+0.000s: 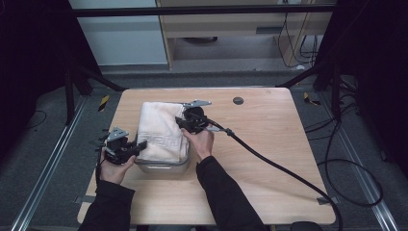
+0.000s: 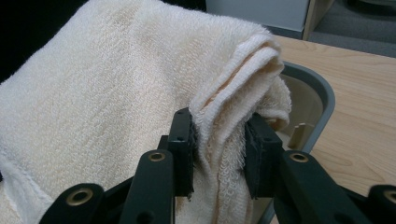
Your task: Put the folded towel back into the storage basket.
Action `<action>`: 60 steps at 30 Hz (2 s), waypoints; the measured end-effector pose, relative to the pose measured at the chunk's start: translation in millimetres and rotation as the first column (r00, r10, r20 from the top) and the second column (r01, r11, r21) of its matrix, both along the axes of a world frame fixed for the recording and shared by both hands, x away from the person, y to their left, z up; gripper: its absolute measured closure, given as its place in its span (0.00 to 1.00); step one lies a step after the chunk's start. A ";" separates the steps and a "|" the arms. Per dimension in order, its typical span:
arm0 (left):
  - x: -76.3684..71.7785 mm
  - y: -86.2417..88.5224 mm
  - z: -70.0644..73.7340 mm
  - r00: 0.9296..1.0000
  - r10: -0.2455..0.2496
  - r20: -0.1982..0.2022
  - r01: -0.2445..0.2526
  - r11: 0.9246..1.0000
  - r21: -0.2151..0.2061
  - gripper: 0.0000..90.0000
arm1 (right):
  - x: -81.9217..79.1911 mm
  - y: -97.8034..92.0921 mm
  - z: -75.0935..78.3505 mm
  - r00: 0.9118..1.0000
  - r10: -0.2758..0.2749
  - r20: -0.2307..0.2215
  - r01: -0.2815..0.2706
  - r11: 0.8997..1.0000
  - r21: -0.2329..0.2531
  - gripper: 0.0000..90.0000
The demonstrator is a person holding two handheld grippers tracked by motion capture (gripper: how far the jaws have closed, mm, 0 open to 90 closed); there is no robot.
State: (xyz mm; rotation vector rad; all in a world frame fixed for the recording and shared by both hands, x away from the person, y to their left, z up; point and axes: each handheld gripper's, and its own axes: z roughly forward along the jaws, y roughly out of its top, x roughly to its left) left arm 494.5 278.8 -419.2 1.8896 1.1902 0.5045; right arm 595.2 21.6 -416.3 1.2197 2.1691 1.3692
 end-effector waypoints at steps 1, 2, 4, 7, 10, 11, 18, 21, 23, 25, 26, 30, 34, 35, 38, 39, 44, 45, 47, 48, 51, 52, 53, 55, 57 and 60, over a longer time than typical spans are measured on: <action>0.5 -0.5 -1.1 1.000 0.001 -0.003 -0.001 1.000 0.005 0.81 | 0.0 0.0 0.0 1.000 0.000 0.000 0.000 1.000 0.000 0.75; 0.9 -1.1 -2.1 1.000 0.003 -0.007 -0.003 1.000 0.006 0.81 | 0.3 0.1 -1.1 1.000 0.000 0.002 0.000 1.000 -0.004 0.75; 1.9 -1.8 -4.6 1.000 0.001 -0.016 -0.001 1.000 0.016 0.81 | 1.1 0.2 -5.2 1.000 0.000 -0.009 0.000 1.000 -0.011 0.75; 2.2 -2.7 -5.6 1.000 0.002 -0.018 -0.001 1.000 0.024 0.81 | 1.4 0.2 -7.9 1.000 0.000 -0.013 -0.001 1.000 -0.015 0.75; 3.0 -3.6 -6.7 1.000 0.005 -0.027 -0.004 0.999 0.034 0.80 | 1.3 0.2 -10.9 1.000 0.002 -0.011 -0.002 1.000 -0.022 0.74; 3.1 -3.8 -6.7 1.000 0.006 -0.029 -0.005 0.999 0.037 0.80 | 1.2 0.3 -11.3 1.000 0.002 -0.011 -0.002 1.000 -0.024 0.74; 5.3 -5.0 -9.0 0.999 0.018 -0.040 -0.016 0.998 0.065 0.75 | 0.3 1.3 -13.5 1.000 0.007 0.002 -0.007 0.999 -0.044 0.73; 6.3 -6.7 -10.5 0.999 0.031 -0.045 -0.027 0.996 0.089 0.70 | -0.4 2.4 -16.0 1.000 0.011 0.007 -0.011 0.998 -0.061 0.72; 6.9 -7.0 -11.2 0.999 0.030 -0.038 -0.026 0.995 0.101 0.69 | -0.4 2.6 -16.6 1.000 0.011 0.010 -0.010 0.998 -0.066 0.71; 7.1 -7.5 -11.3 0.999 0.028 -0.040 -0.023 0.994 0.105 0.64 | -0.3 2.8 -17.2 1.000 0.013 0.014 -0.012 0.997 -0.075 0.70; 7.2 -7.7 -11.3 0.999 0.027 -0.039 -0.023 0.994 0.107 0.63 | -0.6 2.9 -17.3 1.000 0.014 0.017 -0.012 0.997 -0.078 0.69; 6.6 -7.9 -10.2 0.999 0.032 -0.026 -0.029 0.994 0.109 0.59 | -1.3 2.9 -16.8 0.999 0.017 0.027 -0.015 0.996 -0.087 0.67; 2.7 -6.8 -2.8 0.999 0.038 0.022 -0.039 0.996 0.086 0.57 | -2.9 -0.6 -12.5 0.998 0.017 0.068 -0.011 0.996 -0.092 0.66; 1.5 -7.2 -0.9 0.999 0.040 0.034 -0.042 0.995 0.087 0.56 | -3.2 -2.0 -10.5 0.997 0.019 0.073 -0.013 0.996 -0.086 0.65; -1.6 -7.2 3.7 0.998 0.035 0.057 -0.039 0.996 0.082 0.54 | -5.5 -7.2 -3.7 0.995 0.019 0.097 -0.012 0.997 -0.077 0.63; -2.5 -7.1 5.0 0.997 0.034 0.064 -0.040 0.996 0.085 0.54 | -6.8 -10.0 -1.6 0.995 0.017 0.101 -0.011 0.998 -0.068 0.62; -5.6 -4.8 9.8 0.996 0.025 0.083 -0.031 0.997 0.078 0.52 | -12.4 -25.3 5.1 0.991 0.020 0.132 -0.012 0.998 -0.061 0.59; -6.3 -4.1 11.1 0.996 0.027 0.088 -0.034 0.997 0.074 0.52 | -14.1 -30.4 6.6 0.990 0.020 0.139 -0.012 0.998 -0.062 0.57; -7.8 -2.3 13.1 0.995 0.030 0.097 -0.035 0.998 0.057 0.50 | -17.7 -41.3 9.7 0.989 0.024 0.143 -0.018 0.999 -0.048 0.54; -8.3 -1.7 13.6 0.995 0.027 0.096 -0.031 0.999 0.044 0.49 | -22.2 -52.7 13.0 0.988 0.030 0.149 -0.023 0.998 -0.051 0.50; -10.3 -0.4 15.3 0.994 0.039 0.102 -0.043 0.998 0.037 0.48 | -27.8 -65.0 17.0 0.986 0.029 0.166 -0.020 0.998 -0.056 0.47; -11.0 0.2 15.9 0.994 0.040 0.100 -0.043 0.999 0.033 0.47 | -33.9 -78.8 20.5 0.984 0.022 0.178 -0.014 0.999 -0.044 0.43; -11.6 0.7 16.3 0.994 0.043 0.102 -0.046 0.998 0.030 0.47 | -33.9 -78.8 20.5 0.984 0.022 0.178 -0.014 0.999 -0.044 0.43; -14.6 2.4 17.7 0.993 0.043 0.107 -0.045 0.999 0.021 0.46 | -44.2 -100.9 24.5 0.982 0.005 0.189 -0.003 1.000 -0.014 0.36; -15.7 3.0 18.3 0.993 0.043 0.109 -0.046 0.999 0.022 0.45 | -47.5 -108.7 25.4 0.982 0.000 0.191 0.001 1.000 -0.004 0.35; -20.8 5.3 19.9 0.992 0.042 0.120 -0.044 0.999 0.015 0.44 | -61.9 -138.8 26.1 0.979 -0.020 0.201 0.016 1.000 0.021 0.30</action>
